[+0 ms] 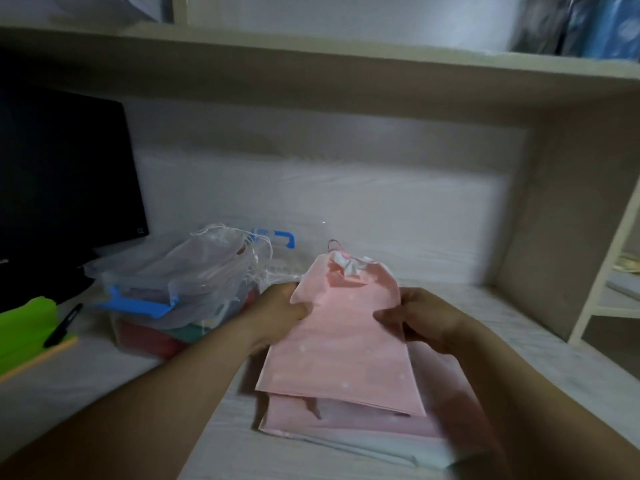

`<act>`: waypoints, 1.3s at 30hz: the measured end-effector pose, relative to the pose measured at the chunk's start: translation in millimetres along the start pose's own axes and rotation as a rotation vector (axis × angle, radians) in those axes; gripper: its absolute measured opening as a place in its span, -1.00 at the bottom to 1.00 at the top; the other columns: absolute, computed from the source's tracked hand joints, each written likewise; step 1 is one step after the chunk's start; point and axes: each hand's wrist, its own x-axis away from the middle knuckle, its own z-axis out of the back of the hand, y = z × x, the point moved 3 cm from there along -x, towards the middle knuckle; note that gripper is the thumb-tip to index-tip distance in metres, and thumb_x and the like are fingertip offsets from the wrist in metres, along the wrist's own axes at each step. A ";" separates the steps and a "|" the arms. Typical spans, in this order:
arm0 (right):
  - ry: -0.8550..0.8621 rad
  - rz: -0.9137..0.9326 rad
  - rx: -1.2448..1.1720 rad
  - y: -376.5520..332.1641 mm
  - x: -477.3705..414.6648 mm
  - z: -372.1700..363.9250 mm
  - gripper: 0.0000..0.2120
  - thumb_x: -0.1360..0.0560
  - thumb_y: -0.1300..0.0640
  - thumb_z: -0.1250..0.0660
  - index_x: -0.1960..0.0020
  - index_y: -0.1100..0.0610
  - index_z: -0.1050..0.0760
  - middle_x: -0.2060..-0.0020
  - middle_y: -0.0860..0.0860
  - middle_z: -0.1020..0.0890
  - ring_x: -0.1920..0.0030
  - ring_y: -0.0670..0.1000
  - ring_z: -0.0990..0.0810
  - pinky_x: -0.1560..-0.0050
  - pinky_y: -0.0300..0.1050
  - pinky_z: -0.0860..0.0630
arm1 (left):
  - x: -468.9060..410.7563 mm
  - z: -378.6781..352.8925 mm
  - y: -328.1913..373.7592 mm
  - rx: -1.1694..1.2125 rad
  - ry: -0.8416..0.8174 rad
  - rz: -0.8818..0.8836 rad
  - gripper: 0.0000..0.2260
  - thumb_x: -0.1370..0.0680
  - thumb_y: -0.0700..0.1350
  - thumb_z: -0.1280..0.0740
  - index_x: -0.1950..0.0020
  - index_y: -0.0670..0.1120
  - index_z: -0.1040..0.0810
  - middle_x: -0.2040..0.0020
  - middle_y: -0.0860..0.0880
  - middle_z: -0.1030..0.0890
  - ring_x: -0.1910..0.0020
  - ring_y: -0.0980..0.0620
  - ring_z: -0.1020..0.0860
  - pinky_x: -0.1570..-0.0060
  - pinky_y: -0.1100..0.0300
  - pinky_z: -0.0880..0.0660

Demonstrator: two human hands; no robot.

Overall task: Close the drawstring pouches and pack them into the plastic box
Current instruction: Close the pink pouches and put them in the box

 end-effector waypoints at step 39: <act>0.261 0.436 0.143 -191.6 -27.4 -120.1 -0.72 -0.66 0.11 -0.26 -0.34 0.05 -0.58 -0.27 0.08 -0.64 -0.17 0.10 -0.64 -0.13 -0.04 -0.58 | 38.5 174.7 58.0 -0.125 0.660 -0.107 -0.82 -0.62 -0.18 -0.35 -0.19 -0.10 -0.67 -0.24 -0.05 -0.66 -0.19 -0.03 -0.60 -0.03 0.30 -0.39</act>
